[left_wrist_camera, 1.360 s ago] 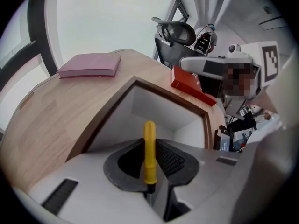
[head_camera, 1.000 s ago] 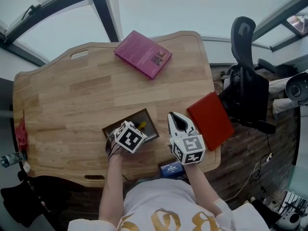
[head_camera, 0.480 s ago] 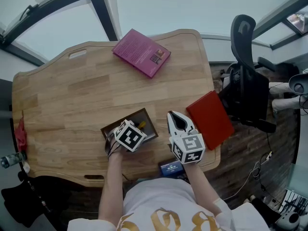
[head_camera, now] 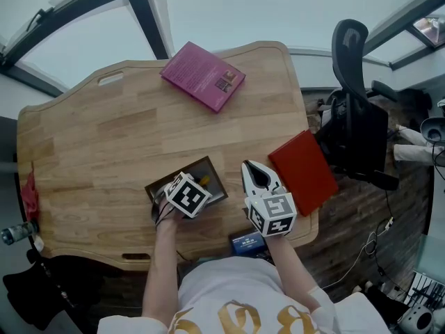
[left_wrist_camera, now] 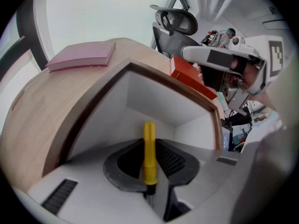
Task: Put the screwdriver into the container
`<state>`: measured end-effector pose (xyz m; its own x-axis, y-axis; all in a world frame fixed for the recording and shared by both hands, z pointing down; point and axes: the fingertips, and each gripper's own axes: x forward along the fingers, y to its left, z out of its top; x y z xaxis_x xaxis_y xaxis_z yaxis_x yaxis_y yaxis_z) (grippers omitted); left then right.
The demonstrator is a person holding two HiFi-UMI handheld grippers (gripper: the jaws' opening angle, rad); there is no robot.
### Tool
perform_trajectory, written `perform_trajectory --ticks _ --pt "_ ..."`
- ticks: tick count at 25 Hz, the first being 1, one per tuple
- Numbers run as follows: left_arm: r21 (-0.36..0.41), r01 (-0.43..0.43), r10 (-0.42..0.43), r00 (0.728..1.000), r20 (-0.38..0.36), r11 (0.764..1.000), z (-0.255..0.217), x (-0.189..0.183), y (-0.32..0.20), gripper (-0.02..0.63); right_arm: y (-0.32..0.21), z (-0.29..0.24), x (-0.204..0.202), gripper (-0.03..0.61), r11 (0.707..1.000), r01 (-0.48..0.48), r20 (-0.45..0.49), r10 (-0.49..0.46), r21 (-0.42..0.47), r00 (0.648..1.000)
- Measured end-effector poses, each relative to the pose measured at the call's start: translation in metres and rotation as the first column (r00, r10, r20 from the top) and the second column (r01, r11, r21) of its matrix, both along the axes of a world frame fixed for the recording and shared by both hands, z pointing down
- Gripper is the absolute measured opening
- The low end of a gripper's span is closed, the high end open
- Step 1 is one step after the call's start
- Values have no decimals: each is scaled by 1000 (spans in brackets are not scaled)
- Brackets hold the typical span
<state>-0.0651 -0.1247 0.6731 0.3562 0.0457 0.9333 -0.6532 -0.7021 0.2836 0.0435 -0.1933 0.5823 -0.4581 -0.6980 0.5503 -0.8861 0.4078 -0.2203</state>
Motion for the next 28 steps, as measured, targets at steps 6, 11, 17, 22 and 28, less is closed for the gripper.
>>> perform_trajectory --ticks 6,11,17,22,28 --pt "-8 1 -1 1000 0 1000 1 1 1 84 -1 -1 1 32 1000 -2 1 2 1 1000" --pt "-12 -5 5 1000 4 1000 1 0 2 95 -1 -2 0 32 1000 -2 1 2 3 1000" --pt "-9 -13 13 1000 18 1000 2 -1 3 101 -1 -2 1 32 1000 1 -1 -1 4 1000" --pt "-5 0 0 1000 19 1000 0 -3 3 120 -1 -4 2 32 1000 4 -2 -4 9 1000" --pt "13 27 -28 1000 12 1000 -7 -6 2 121 2 -9 0 32 1000 7 2 -7 17 1000"
